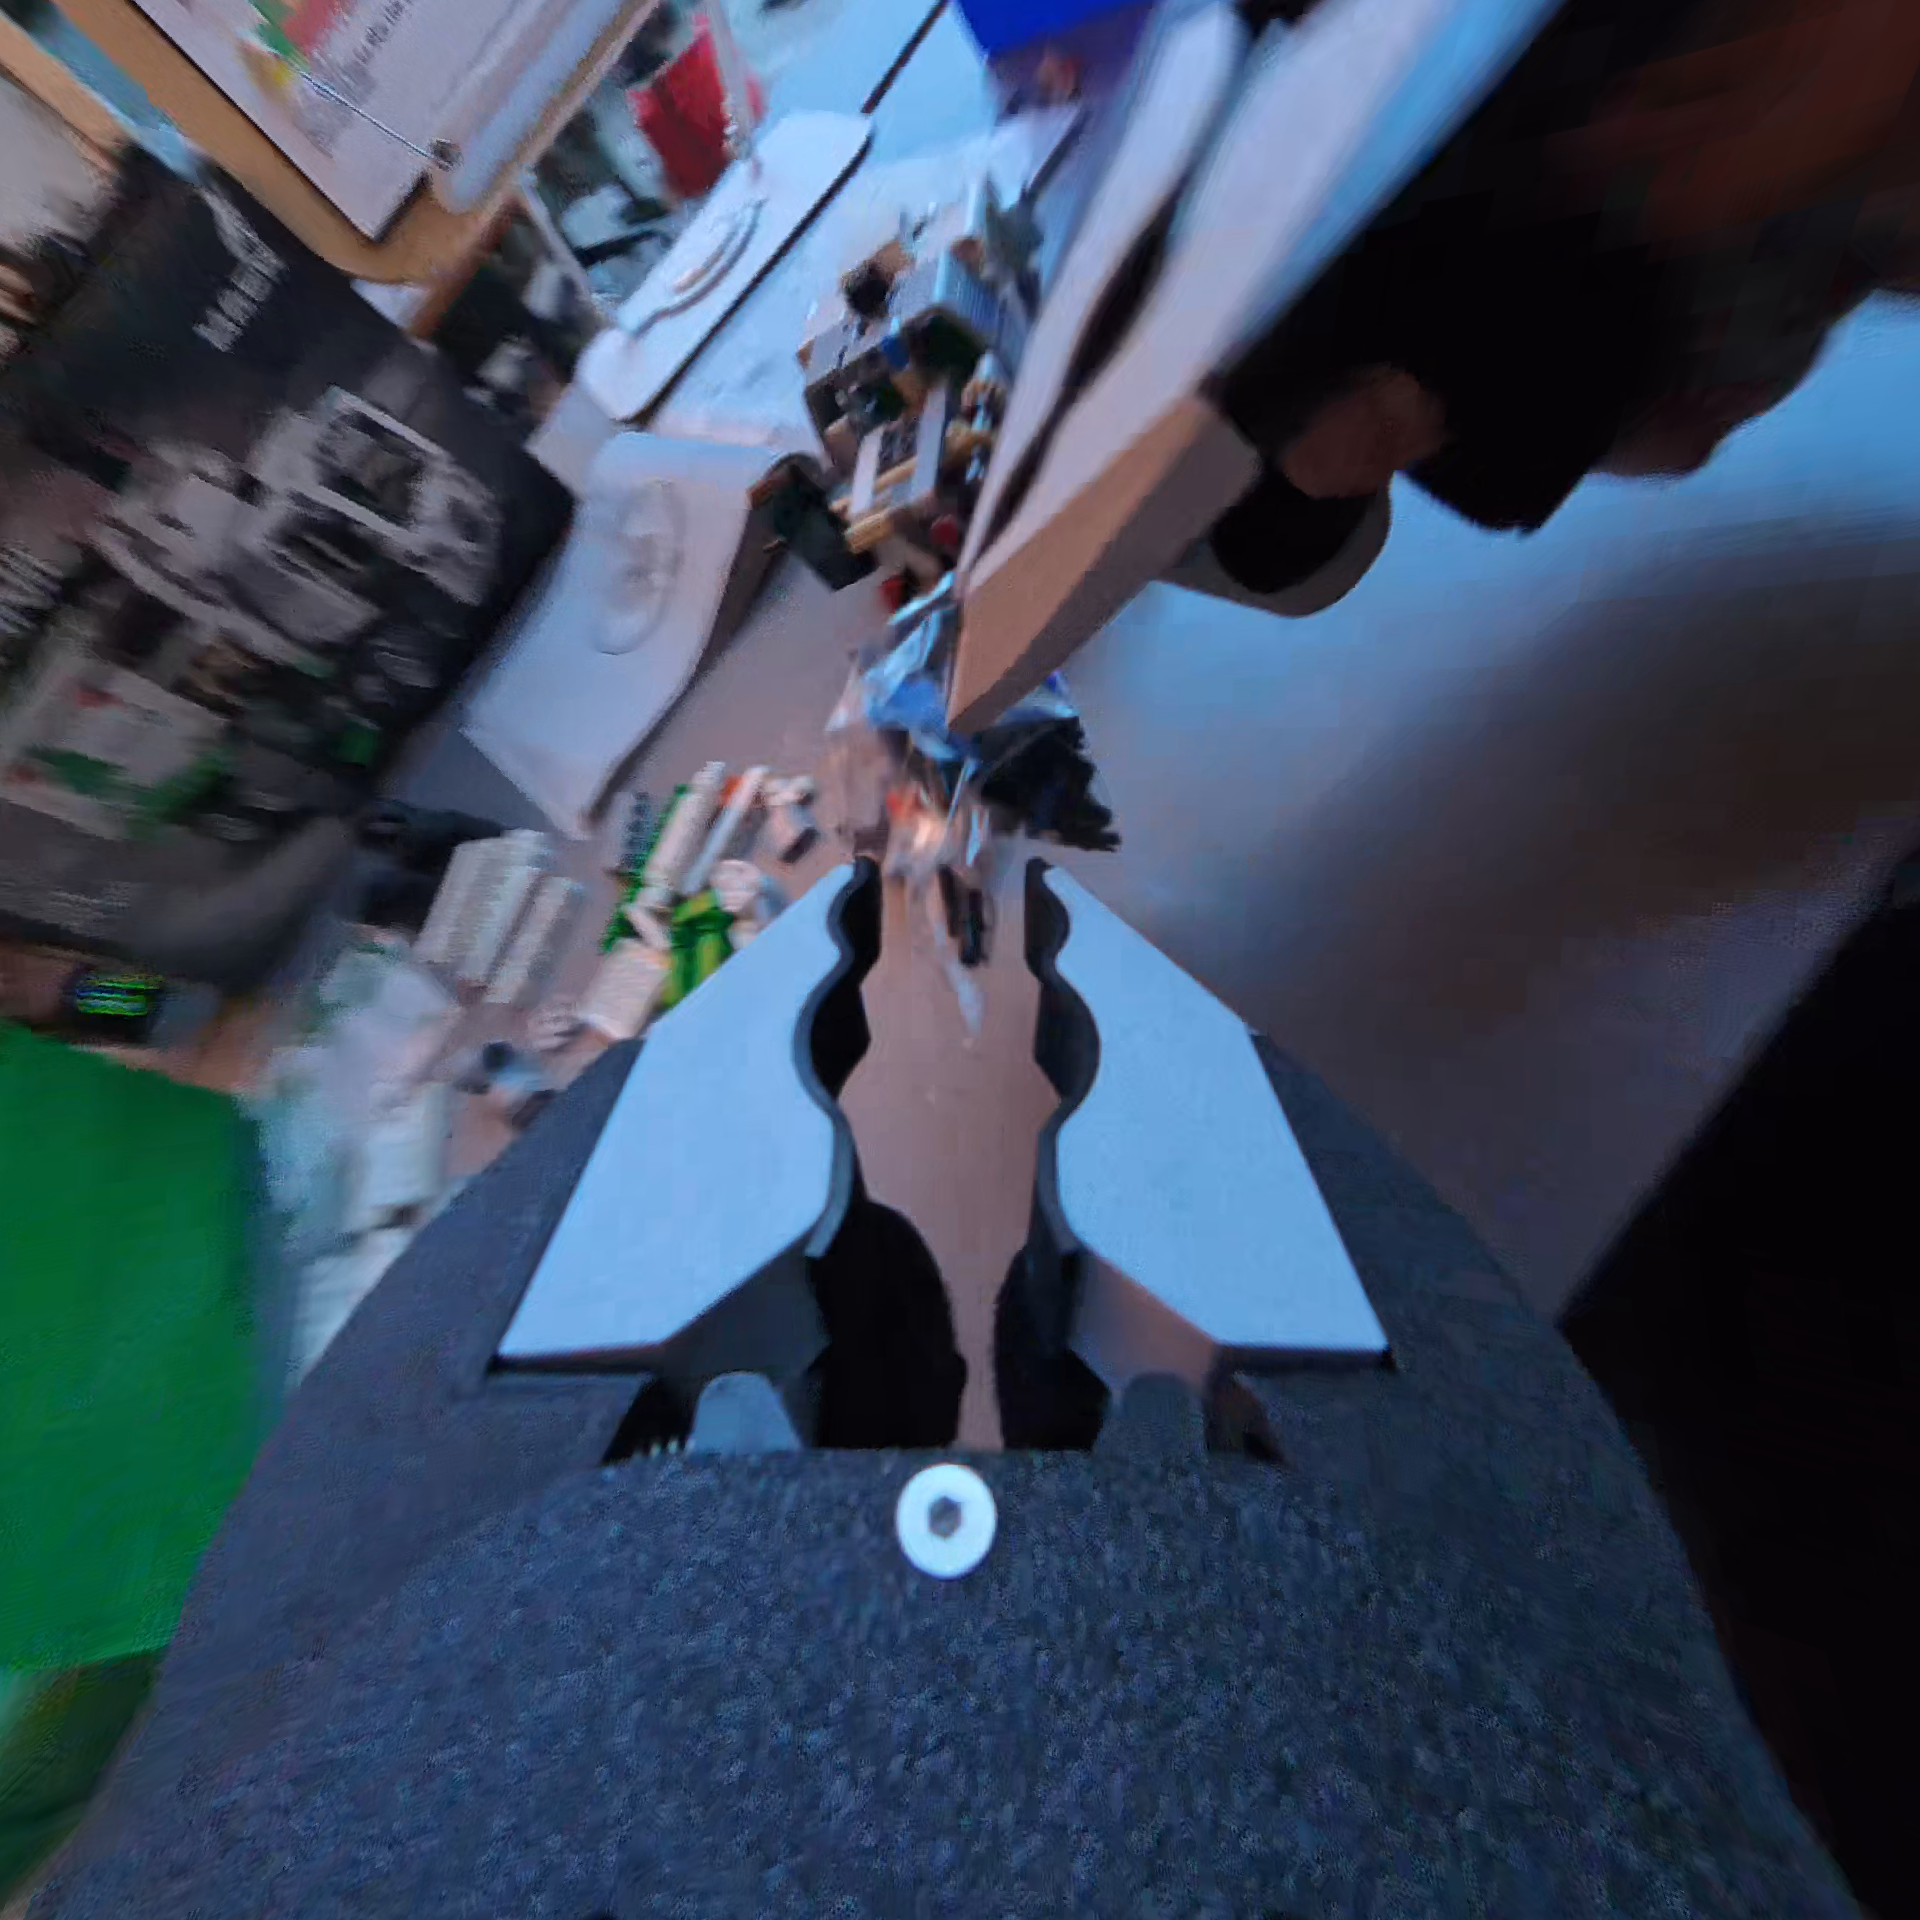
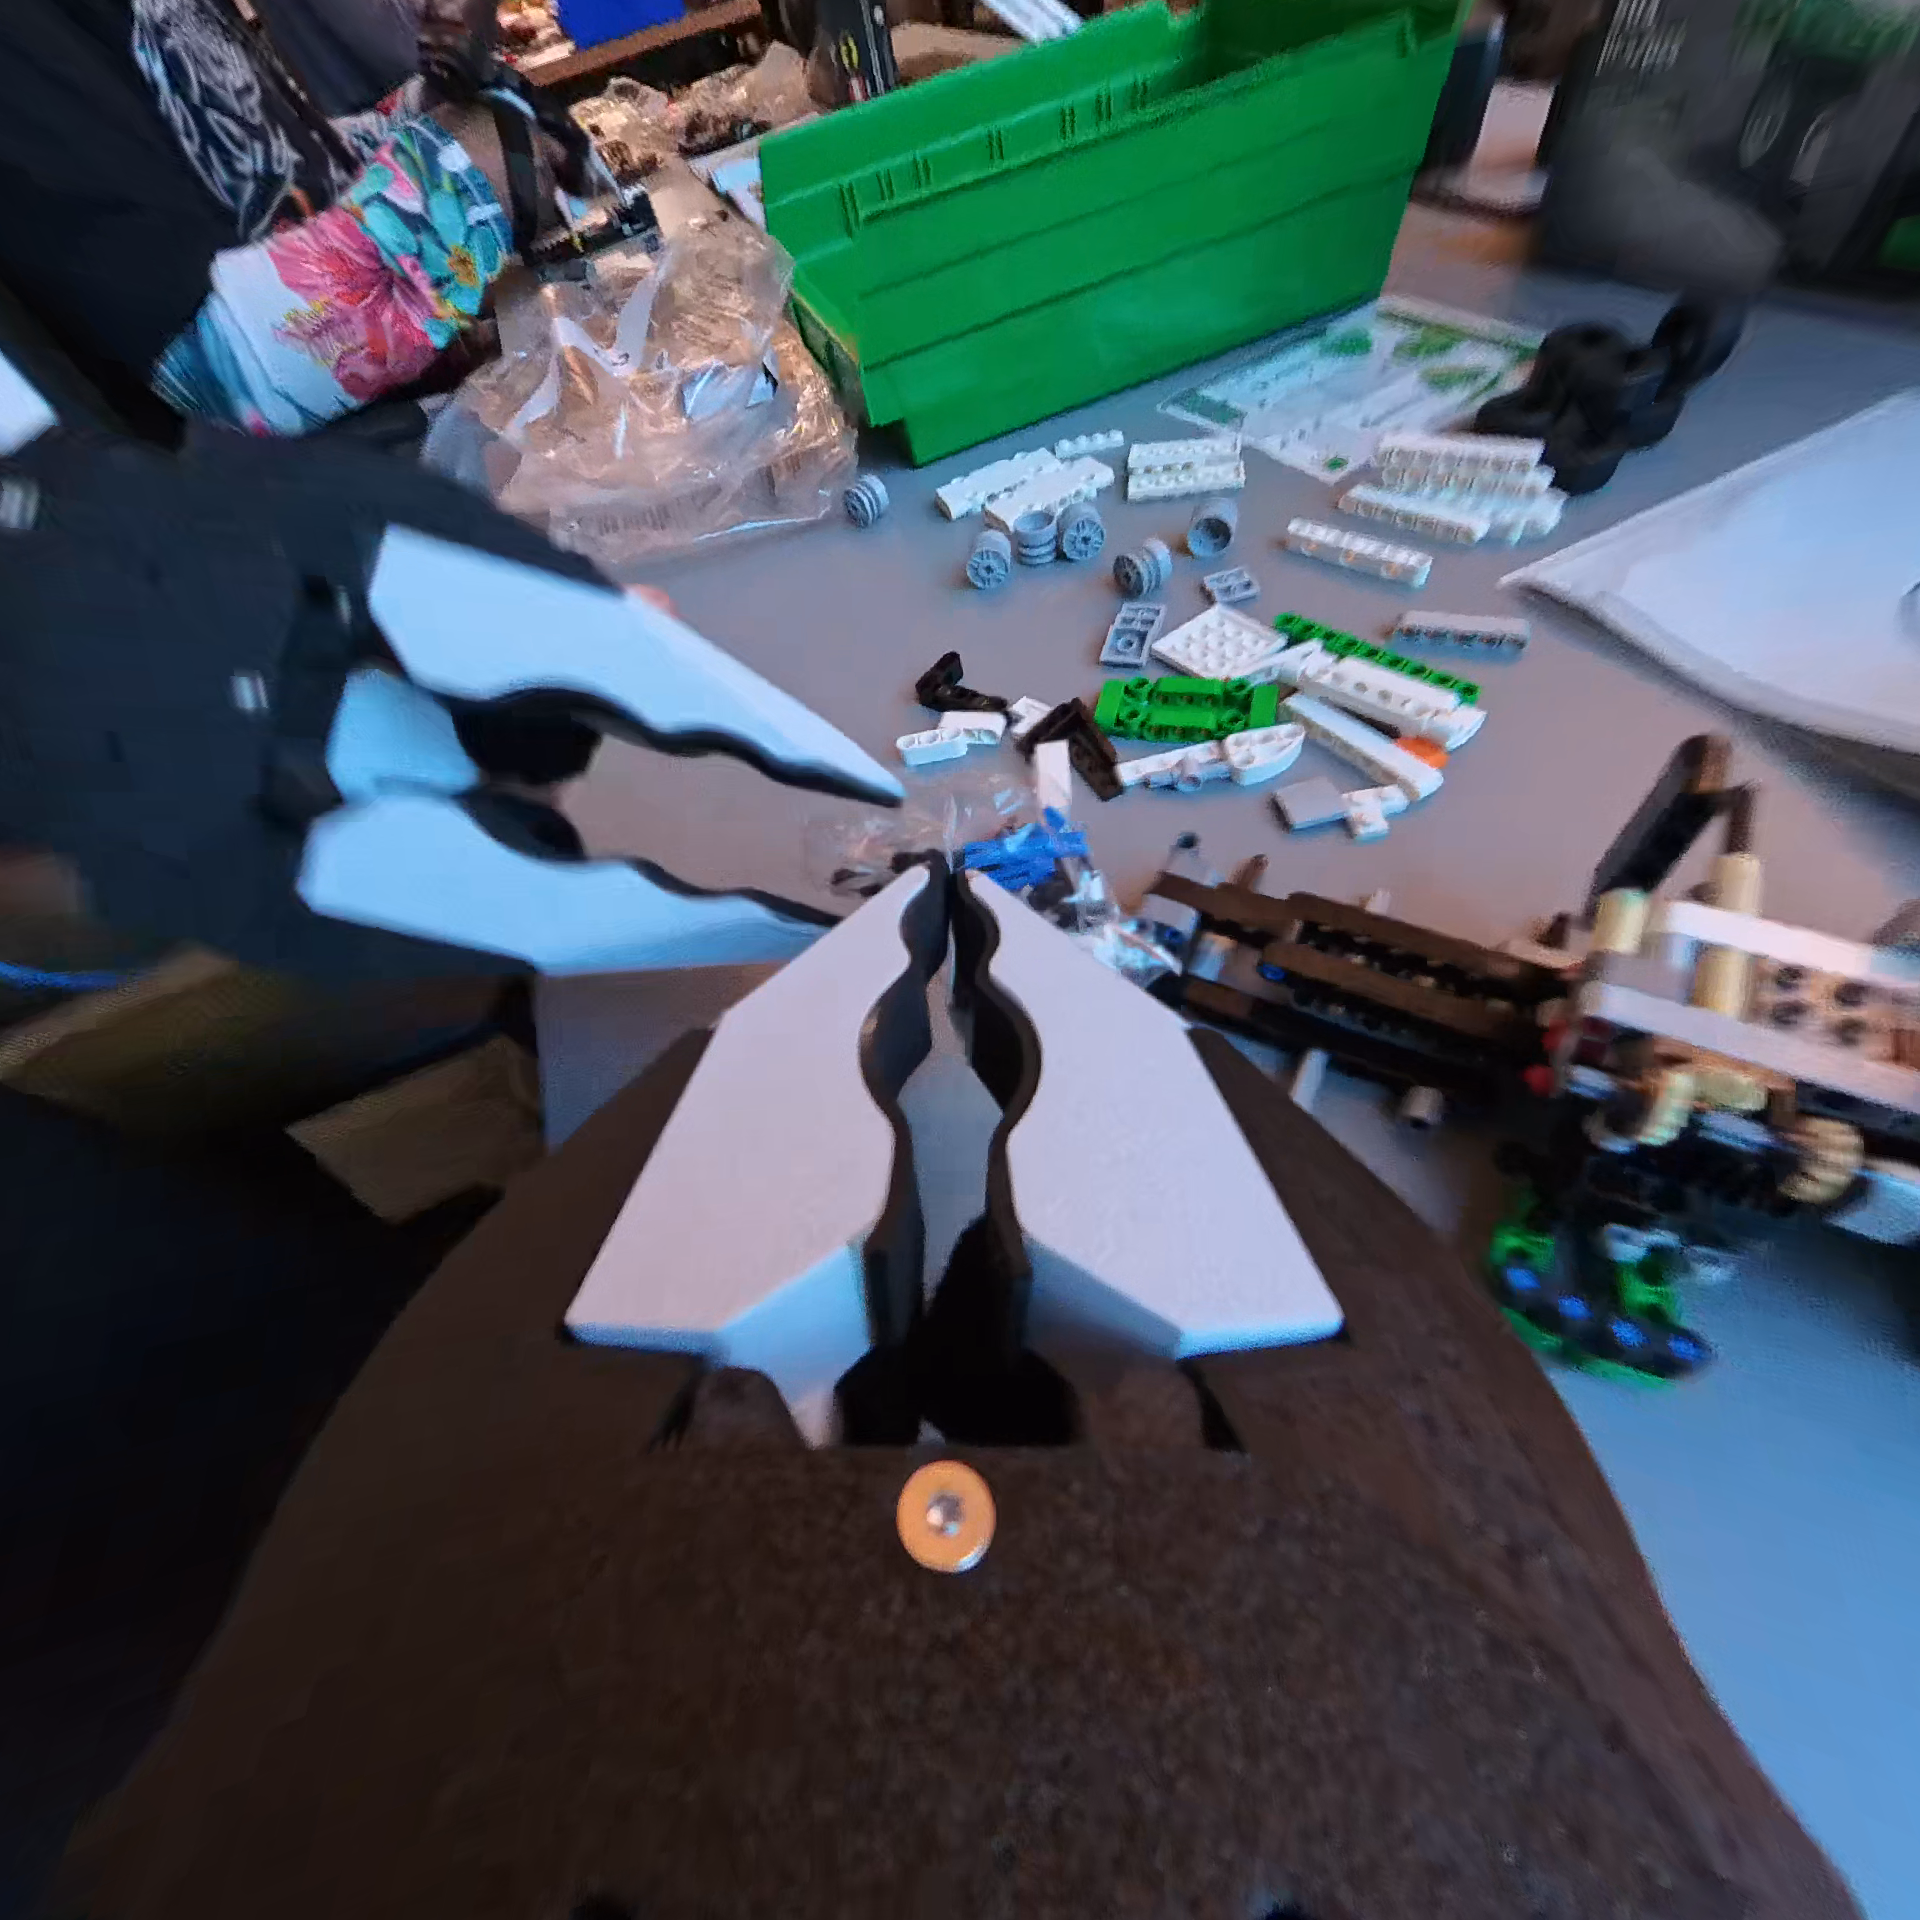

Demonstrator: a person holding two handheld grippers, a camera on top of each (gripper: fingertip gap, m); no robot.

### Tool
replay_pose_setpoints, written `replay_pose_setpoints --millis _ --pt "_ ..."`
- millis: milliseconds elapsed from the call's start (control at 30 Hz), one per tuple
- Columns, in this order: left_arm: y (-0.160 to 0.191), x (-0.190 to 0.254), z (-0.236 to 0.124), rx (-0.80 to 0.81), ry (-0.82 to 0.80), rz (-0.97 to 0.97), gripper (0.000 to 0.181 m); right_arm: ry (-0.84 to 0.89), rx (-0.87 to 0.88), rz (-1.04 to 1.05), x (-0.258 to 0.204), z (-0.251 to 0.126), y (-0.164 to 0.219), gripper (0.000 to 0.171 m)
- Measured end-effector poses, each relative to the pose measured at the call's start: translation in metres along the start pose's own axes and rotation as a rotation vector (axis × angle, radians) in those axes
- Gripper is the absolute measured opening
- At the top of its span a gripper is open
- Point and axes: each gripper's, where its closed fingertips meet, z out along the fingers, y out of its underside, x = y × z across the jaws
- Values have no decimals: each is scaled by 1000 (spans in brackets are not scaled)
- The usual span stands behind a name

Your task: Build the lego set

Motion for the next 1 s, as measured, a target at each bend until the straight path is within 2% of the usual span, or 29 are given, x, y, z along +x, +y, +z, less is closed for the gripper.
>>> replay_pose_setpoints --millis 67,133,233,400,600,733,900,1000 --pt "-7 0 -11 86 147 -205 34 38 21 -117 7 -14 3 0" --pt "-16 -7 -20 187 278 -359 31 -15 86 -219 0 -30 -2 0" --pt "-34 -8 -20 283 518 -476 25 -136 223 -404 -23 -57 -11 0" --pt "-74 21 -39 341 1068 -445 23 -301 182 -514 -43 -85 -2 0" --pt "-92 50 -49 326 1396 -246 22 -381 163 -549 -57 -101 7 0" --pt "-102 52 -49 357 1494 -172 27 -413 140 -560 -62 -104 13 0" --pt "-98 58 -43 299 1493 5 27 -422 123 -559 -60 -104 15 0" --pt "-100 60 -49 325 1517 75 10 -418 118 -559 -57 -103 15 0"
